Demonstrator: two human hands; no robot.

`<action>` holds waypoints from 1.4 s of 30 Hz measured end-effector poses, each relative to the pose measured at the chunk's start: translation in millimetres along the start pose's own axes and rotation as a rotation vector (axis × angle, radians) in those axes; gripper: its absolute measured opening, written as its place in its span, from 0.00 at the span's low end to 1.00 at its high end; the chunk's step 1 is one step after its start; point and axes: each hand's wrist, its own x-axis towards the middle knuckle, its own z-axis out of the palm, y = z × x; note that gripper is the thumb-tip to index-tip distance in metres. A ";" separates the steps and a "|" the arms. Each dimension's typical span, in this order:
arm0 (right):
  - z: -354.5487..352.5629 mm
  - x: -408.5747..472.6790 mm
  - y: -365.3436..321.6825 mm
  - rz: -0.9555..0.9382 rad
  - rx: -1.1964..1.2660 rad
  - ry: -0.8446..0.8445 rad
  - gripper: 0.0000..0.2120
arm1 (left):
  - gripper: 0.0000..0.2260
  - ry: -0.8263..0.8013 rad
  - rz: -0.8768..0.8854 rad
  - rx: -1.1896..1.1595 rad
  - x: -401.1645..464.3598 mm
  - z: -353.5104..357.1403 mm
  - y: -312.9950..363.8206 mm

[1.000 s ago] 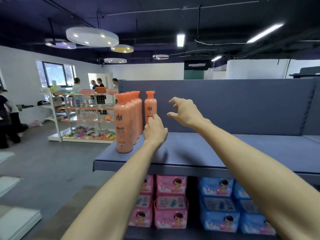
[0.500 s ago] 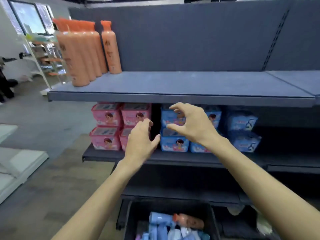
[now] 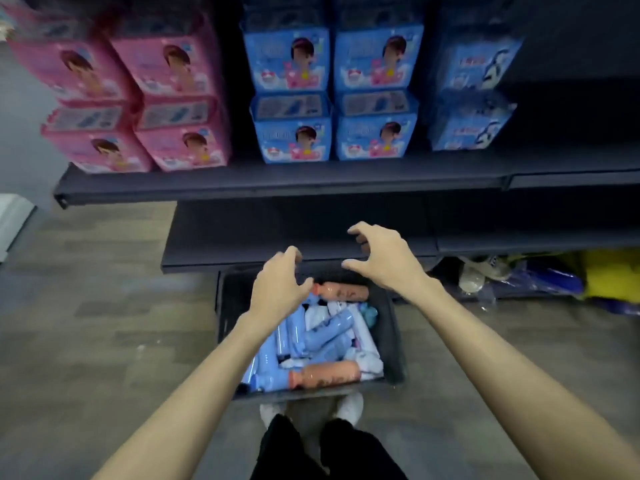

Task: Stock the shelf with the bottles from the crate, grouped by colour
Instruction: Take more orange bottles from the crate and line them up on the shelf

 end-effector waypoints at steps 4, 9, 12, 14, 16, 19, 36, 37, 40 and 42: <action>71.9 -8.5 59.4 0.154 -0.010 -0.163 0.26 | 0.16 -0.222 -0.103 0.034 -13.7 74.8 -52.0; 168.7 -19.2 114.6 0.261 0.008 -0.335 0.25 | 0.16 -0.448 -0.251 0.062 -31.6 150.9 -112.8; 219.5 -20.4 134.3 0.285 0.017 -0.435 0.27 | 0.17 -0.517 -0.290 0.072 -30.3 186.8 -142.6; 252.3 -21.2 143.9 0.268 0.004 -0.517 0.29 | 0.19 -0.555 -0.319 0.082 -25.7 205.5 -161.4; 280.9 -21.9 150.3 0.245 -0.029 -0.571 0.30 | 0.20 -0.605 -0.343 0.081 -20.8 220.0 -177.6; 316.2 -20.4 155.4 0.203 -0.068 -0.634 0.29 | 0.18 -0.677 -0.363 0.093 -14.2 239.0 -199.8; 374.1 14.2 143.7 -0.127 -0.197 -0.864 0.30 | 0.12 -0.836 -0.274 -0.033 -3.9 263.3 -237.5; 372.3 13.3 142.7 -0.143 -0.208 -0.860 0.31 | 0.13 -0.830 -0.263 -0.060 -4.0 260.3 -238.1; 354.9 15.1 139.1 -0.140 -0.113 -0.795 0.28 | 0.19 -0.789 -0.209 -0.146 -2.0 243.4 -235.2; 332.6 20.6 132.7 -0.063 0.037 -0.710 0.24 | 0.21 -0.740 -0.218 -0.222 0.1 230.3 -234.2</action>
